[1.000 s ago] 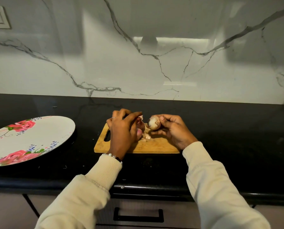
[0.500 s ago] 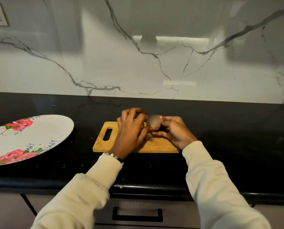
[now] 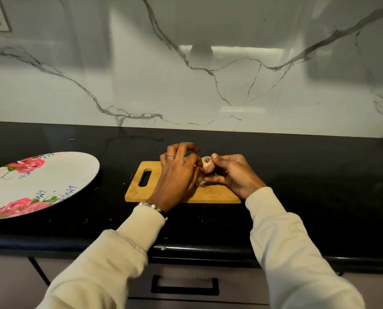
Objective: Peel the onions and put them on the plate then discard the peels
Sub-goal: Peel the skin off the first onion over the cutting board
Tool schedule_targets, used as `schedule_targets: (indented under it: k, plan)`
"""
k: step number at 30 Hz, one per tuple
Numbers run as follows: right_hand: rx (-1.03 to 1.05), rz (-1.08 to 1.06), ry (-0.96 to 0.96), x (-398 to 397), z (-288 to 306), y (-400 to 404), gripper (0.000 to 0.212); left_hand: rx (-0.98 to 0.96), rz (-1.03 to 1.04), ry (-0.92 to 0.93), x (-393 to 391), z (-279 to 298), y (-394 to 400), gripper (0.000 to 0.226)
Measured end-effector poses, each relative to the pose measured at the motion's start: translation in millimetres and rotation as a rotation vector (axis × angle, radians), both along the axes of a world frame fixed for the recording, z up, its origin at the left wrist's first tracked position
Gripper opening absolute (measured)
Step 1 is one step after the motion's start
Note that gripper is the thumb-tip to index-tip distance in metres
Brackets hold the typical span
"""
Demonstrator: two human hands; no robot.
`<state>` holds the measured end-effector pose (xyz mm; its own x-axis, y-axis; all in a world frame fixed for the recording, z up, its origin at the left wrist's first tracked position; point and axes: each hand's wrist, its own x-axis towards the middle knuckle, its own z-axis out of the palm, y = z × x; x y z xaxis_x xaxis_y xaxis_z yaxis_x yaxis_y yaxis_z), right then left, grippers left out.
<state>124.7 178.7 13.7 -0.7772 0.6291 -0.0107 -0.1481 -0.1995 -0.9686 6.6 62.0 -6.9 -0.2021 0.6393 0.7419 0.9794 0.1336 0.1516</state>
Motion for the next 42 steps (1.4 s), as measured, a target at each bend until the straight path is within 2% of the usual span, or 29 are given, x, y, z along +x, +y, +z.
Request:
schedule_targets:
  k: [13,20,30,34,38,42]
  plan:
    - [0.011,0.001,-0.015,0.0,-1.0,1.0,0.03,0.022,0.003,-0.019,-1.2,0.7,-0.4,0.015]
    - [0.001,-0.012,-0.013,-0.7,0.6,-2.0,0.028,0.034,0.018,0.036,-0.7,0.2,0.9,0.019]
    - [0.009,-0.016,0.008,1.5,4.2,-6.9,0.032,0.068,0.025,0.009,1.2,2.9,-0.4,0.015]
    - [-0.022,-0.021,0.013,1.5,3.9,-6.3,0.029,0.036,0.045,0.034,0.2,1.4,2.5,0.02]
    - [-0.064,-0.012,0.048,1.1,3.5,-4.6,0.027,-0.02,0.062,0.029,0.7,0.3,6.2,0.038]
    - [-0.121,-0.015,0.123,0.1,4.0,-4.9,0.024,-0.025,0.05,-0.014,-0.4,0.0,5.2,0.033]
